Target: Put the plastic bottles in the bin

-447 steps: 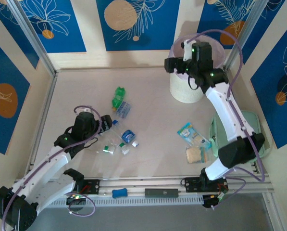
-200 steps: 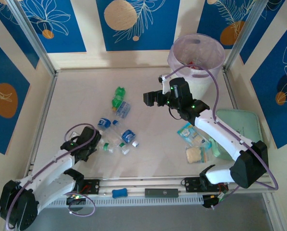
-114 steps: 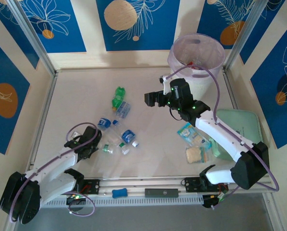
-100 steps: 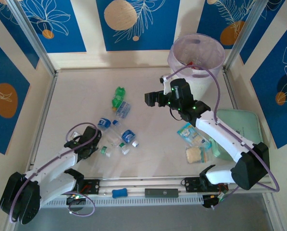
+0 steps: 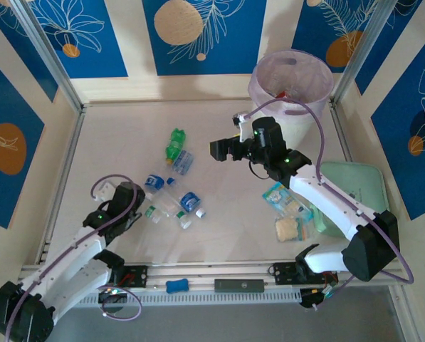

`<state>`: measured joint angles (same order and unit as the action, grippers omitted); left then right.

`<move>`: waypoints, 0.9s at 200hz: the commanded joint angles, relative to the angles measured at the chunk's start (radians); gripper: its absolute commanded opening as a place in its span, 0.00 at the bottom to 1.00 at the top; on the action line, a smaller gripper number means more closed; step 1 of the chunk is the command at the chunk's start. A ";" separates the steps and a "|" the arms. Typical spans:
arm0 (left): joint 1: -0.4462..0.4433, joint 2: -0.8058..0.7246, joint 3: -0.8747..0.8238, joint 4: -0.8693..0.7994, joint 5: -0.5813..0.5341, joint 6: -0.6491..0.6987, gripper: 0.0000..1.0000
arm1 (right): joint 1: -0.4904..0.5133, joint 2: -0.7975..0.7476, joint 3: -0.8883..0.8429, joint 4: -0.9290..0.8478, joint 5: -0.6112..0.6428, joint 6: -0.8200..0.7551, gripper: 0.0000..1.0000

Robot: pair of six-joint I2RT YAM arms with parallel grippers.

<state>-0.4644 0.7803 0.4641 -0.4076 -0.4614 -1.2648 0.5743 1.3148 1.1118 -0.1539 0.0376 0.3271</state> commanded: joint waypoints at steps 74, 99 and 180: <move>-0.025 0.249 0.239 0.477 0.349 0.315 0.48 | 0.162 0.125 -0.027 0.241 -0.299 0.113 0.95; -0.039 0.283 0.244 0.547 0.389 0.298 0.49 | 0.206 0.155 -0.048 0.292 -0.302 0.142 0.94; -0.066 0.272 0.181 0.640 0.440 0.198 0.49 | 0.252 0.257 -0.060 0.297 -0.245 0.157 0.88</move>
<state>-0.5175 1.0702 0.6659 0.1619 -0.0547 -1.0233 0.8127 1.5501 1.0512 0.1448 -0.2386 0.4885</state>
